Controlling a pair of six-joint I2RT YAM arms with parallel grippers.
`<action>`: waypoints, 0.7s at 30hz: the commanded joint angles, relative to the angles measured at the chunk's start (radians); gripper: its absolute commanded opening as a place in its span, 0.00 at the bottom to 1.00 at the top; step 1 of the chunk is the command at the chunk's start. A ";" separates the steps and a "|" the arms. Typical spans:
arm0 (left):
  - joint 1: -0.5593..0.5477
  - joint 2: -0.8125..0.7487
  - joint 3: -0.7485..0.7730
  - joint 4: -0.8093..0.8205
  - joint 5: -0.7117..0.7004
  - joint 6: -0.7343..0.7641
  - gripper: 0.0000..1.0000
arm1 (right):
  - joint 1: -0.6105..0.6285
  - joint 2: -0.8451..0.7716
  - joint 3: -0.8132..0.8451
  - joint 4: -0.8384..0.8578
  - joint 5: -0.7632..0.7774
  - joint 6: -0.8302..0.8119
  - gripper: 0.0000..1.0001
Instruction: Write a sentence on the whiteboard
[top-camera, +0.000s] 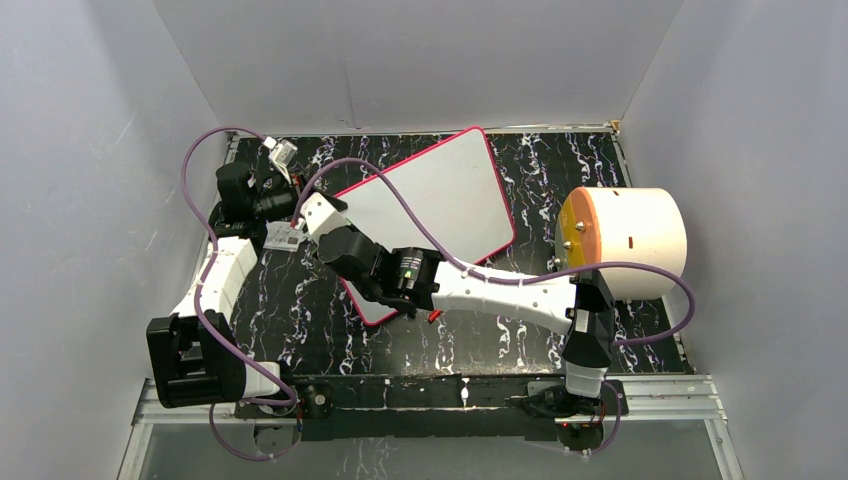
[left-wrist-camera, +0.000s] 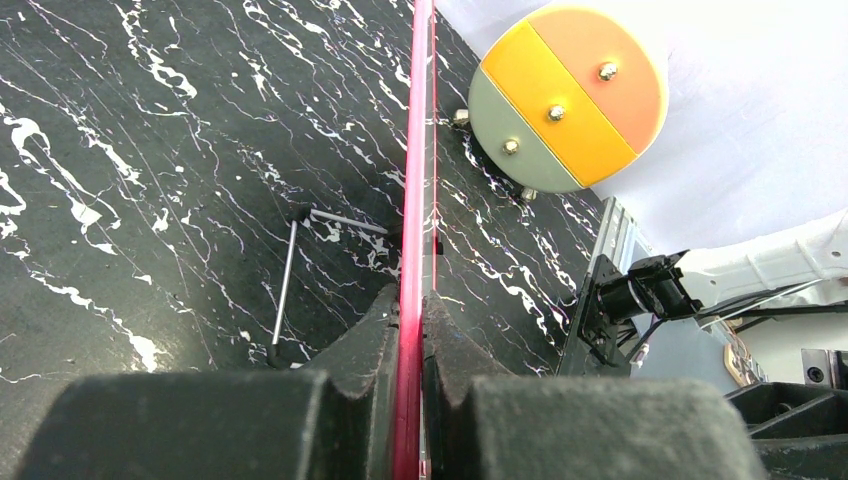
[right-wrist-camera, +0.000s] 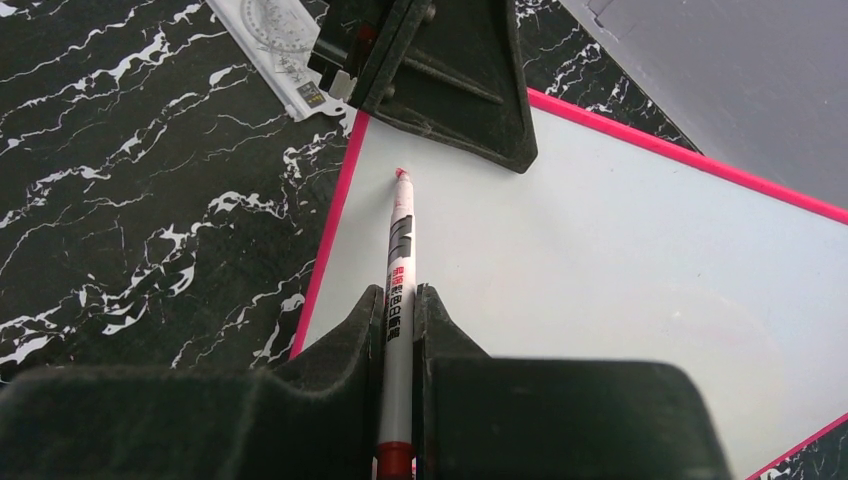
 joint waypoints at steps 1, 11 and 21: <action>0.009 0.019 -0.019 -0.028 -0.113 0.071 0.00 | 0.001 0.014 0.046 -0.035 0.023 0.041 0.00; 0.011 0.019 -0.017 -0.029 -0.114 0.070 0.00 | 0.004 0.023 0.051 -0.118 -0.011 0.089 0.00; 0.014 0.019 -0.017 -0.028 -0.115 0.068 0.00 | 0.026 0.030 0.052 -0.191 -0.022 0.131 0.00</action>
